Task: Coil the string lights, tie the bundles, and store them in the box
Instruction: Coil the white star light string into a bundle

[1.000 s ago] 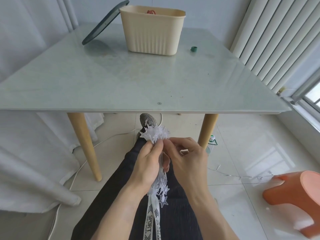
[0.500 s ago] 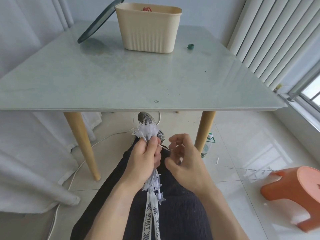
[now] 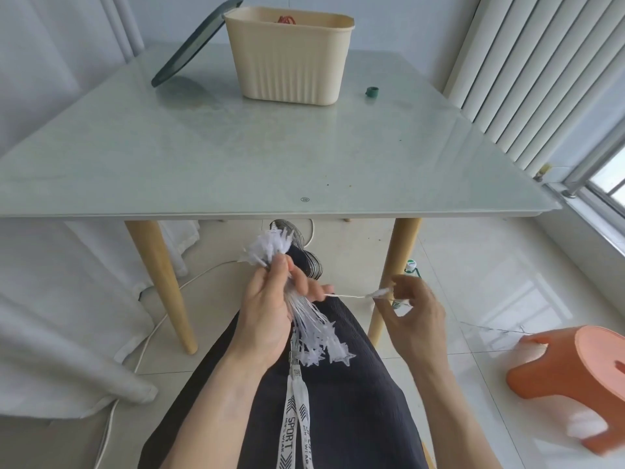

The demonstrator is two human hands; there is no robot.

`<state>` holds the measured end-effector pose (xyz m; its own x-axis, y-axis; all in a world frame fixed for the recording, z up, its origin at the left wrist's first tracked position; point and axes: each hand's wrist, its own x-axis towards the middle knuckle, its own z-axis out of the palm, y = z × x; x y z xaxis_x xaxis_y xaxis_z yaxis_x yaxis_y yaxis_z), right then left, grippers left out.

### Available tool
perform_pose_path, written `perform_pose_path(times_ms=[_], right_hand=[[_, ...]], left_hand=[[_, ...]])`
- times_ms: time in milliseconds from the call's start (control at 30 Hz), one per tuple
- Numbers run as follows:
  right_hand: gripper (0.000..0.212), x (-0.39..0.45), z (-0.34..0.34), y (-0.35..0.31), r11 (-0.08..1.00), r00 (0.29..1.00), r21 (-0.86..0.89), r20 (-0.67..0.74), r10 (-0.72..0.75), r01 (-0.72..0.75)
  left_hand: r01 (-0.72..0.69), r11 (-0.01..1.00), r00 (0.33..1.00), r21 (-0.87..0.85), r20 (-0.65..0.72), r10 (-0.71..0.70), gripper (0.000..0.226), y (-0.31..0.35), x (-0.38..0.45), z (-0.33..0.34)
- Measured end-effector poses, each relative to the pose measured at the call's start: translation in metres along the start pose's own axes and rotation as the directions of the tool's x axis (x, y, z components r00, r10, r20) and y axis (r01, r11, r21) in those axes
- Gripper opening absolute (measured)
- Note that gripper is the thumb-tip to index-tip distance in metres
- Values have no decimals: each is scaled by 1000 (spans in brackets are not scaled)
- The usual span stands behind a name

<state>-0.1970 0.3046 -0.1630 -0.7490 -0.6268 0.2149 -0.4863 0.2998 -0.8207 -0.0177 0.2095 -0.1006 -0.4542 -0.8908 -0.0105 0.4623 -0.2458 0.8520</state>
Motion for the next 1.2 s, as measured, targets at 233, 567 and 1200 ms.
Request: perform_pose_path(times_ms=[233, 567, 1200], right_hand=[[45, 10, -21, 34, 867, 897, -285, 52, 439, -408], [28, 14, -15, 10, 951, 950, -68, 54, 307, -303], [13, -5, -6, -51, 993, 863, 114, 500, -80, 26]], left_hand=[[-18, 1000, 987, -7, -157, 16, 33, 10, 7, -6], [57, 998, 994, 3, -89, -56, 31, 5, 3, -1], [110, 993, 989, -46, -91, -114, 28, 1, 2, -4]])
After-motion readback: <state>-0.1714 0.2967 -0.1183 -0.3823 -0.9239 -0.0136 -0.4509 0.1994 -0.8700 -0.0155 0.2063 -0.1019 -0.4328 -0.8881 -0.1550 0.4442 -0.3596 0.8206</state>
